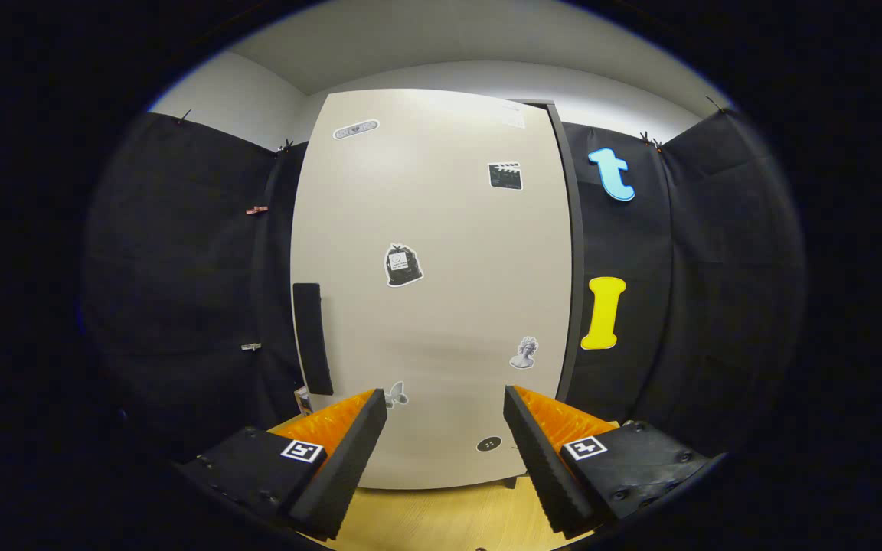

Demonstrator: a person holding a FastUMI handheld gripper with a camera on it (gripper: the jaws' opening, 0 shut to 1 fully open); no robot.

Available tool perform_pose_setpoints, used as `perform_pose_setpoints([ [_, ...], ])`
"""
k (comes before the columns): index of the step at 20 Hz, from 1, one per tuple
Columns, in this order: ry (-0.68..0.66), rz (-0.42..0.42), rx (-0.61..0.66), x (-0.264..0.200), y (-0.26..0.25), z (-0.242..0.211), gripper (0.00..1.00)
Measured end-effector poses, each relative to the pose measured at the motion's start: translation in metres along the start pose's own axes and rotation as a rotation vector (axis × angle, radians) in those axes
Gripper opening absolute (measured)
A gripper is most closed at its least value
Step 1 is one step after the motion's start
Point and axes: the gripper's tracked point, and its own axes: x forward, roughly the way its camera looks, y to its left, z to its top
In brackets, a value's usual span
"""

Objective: Open the shoe cabinet door, grab the shoes and put them into the shoe cabinet, then close the shoe cabinet door.

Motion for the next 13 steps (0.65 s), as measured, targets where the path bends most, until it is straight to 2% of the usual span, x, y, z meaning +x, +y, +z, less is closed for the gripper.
perform_pose_setpoints([
  [13,-0.001,0.005,0.006,-0.0093,-0.0045,-0.0016,0.98],
])
